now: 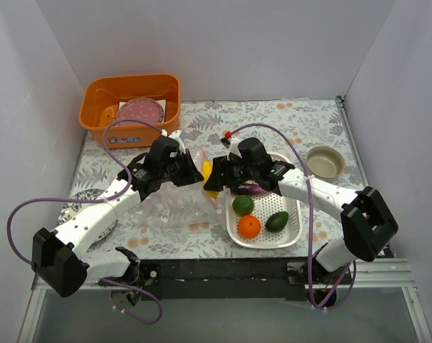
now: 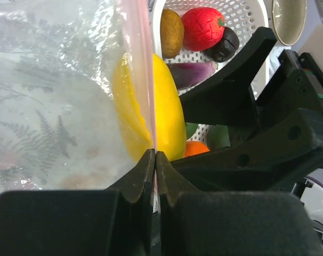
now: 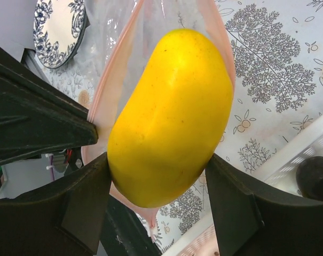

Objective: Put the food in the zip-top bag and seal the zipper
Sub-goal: Place the fake fruit in the zipper food storage bag.

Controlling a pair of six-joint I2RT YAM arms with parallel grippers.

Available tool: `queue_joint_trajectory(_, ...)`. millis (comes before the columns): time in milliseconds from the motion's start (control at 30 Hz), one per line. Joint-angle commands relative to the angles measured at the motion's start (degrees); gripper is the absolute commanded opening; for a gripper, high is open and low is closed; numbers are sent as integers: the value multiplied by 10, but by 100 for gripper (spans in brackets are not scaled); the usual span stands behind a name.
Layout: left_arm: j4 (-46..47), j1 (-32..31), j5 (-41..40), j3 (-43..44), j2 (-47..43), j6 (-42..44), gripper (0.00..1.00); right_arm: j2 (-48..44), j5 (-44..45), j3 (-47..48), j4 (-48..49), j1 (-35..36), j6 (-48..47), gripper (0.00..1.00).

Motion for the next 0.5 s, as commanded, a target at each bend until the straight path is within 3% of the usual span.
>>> queue_joint_trajectory(0, 2, 0, 13, 21, -24, -8, 0, -7, -9, 24, 11, 3, -17, 54)
queue_joint_trajectory(33, -1, 0, 10, 24, -22, -10, 0, -9, -12, 25, 11, 2, -20, 62)
queue_joint_trajectory(200, -12, 0, -12, 36, -21, -9, 0, -13, -47, 23, 14, 3, -34, 67)
queue_joint_trajectory(333, -17, 0, -25, 42, -18, -8, 0, -28, -68, 7, 52, 3, -36, 82)
queue_joint_trajectory(467, -18, 0, -30, 38, -17, -9, 0, -54, -75, -22, 94, 2, -28, 86)
